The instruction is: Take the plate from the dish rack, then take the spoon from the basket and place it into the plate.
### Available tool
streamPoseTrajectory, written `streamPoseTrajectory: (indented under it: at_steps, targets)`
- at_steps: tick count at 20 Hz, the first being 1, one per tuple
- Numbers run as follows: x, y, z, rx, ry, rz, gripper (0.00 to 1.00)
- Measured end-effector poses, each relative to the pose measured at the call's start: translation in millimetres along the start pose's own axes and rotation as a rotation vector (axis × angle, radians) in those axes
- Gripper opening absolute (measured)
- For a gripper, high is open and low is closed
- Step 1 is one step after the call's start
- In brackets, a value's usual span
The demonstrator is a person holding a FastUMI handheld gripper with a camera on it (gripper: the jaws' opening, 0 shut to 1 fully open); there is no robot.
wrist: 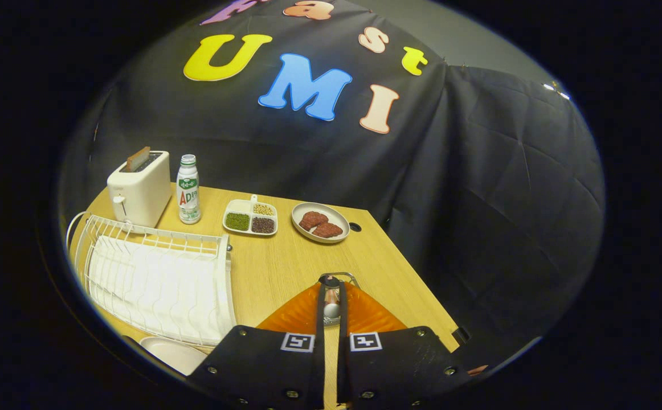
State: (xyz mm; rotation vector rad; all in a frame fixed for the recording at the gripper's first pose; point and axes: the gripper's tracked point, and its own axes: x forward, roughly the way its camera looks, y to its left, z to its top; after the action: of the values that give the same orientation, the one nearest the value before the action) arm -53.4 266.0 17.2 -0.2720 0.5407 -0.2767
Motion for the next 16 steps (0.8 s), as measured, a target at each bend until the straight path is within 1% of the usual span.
streamPoseTrajectory:
  at_steps: [9,16]
  targets:
    - [-66,46,18,-0.015,-0.081,0.100,0.08]
    - [-115,84,7,-0.053,-0.114,0.180,0.08]
